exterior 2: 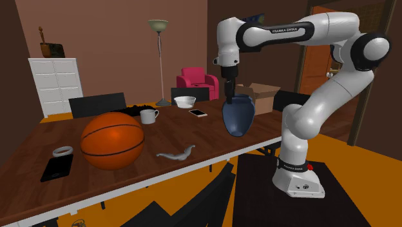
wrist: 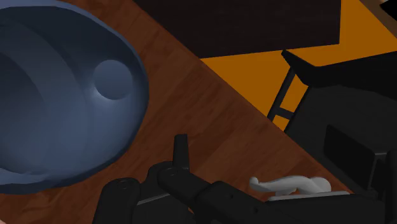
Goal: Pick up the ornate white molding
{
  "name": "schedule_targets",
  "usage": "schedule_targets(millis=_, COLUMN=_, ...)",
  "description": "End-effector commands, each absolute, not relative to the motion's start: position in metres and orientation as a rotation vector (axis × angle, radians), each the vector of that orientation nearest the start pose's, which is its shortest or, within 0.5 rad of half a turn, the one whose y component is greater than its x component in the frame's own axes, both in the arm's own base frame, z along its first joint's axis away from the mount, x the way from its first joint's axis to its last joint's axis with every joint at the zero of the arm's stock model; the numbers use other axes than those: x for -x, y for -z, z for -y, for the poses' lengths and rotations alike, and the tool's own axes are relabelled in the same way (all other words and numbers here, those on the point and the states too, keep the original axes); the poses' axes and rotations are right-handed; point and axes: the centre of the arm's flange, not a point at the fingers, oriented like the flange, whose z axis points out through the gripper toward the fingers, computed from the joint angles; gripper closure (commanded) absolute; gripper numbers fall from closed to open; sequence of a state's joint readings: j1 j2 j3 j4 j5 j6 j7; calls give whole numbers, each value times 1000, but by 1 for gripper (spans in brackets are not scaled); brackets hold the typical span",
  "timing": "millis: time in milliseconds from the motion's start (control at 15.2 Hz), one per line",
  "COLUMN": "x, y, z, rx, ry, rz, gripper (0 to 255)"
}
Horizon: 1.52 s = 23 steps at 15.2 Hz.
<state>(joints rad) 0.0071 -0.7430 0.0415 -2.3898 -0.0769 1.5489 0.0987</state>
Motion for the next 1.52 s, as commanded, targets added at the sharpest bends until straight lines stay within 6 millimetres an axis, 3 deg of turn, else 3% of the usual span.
schedule_targets(millis=0, x=-313, y=-560, z=-10, rx=3248, ry=-148, rz=-98, gripper=0)
schedule_targets(millis=1452, x=-503, y=-391, z=-124, rx=3189, ry=-39, rz=-103, gripper=0)
